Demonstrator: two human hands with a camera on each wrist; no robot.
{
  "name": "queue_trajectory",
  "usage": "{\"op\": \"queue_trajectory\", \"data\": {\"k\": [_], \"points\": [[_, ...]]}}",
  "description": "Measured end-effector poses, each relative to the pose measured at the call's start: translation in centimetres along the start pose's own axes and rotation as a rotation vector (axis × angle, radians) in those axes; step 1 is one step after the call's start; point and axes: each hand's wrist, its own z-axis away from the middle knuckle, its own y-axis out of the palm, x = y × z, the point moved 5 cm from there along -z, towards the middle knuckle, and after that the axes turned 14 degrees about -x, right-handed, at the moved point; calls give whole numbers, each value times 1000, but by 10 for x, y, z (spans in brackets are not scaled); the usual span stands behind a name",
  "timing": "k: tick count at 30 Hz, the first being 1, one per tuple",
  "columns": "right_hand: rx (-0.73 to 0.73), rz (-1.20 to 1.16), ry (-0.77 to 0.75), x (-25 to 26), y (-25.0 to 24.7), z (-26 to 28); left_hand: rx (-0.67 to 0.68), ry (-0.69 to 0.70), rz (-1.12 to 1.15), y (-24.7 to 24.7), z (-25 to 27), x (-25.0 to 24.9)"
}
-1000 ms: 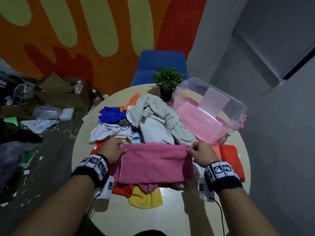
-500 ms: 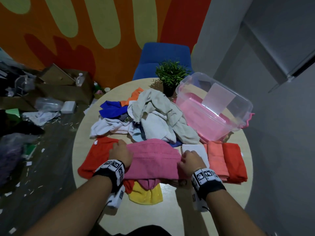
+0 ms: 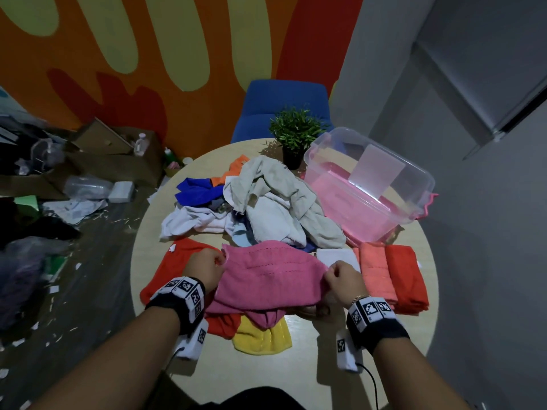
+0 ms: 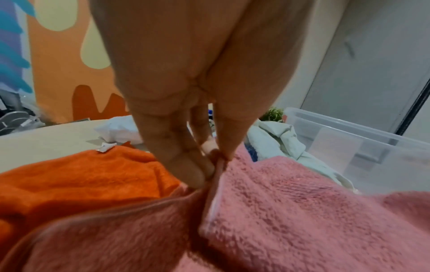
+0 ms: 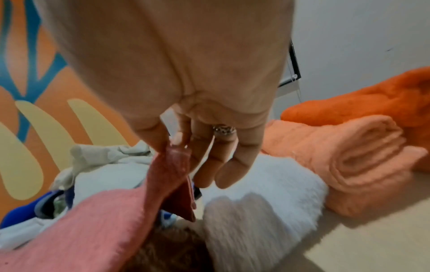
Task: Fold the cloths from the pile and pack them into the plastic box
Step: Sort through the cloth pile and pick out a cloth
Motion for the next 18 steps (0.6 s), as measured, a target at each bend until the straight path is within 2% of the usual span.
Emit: {"op": "queue_trajectory", "data": {"k": [4, 8, 10, 12, 14, 16, 18], "points": [[-80, -249, -47, 17, -25, -4, -36, -95, 67, 1, 1, -2], [-93, -526, 5, 40, -65, 0, -214, -241, 283, -19, -10, -3], [-109, -586, 8, 48, -88, -2, -242, -259, 421, -36, -19, -11], [-136, -570, -4, 56, -110, -4, -184, -293, 680, -53, -23, -29], [-196, -543, -33, 63, -133, -8, -35, -359, 981, -68, -22, -50], [-269, -517, -86, 69, -151, -15, 58, -343, 1089, -83, -23, -69], [-344, -465, -121, 73, -164, -24, 0, -282, 1055, -95, -30, -79]]}}
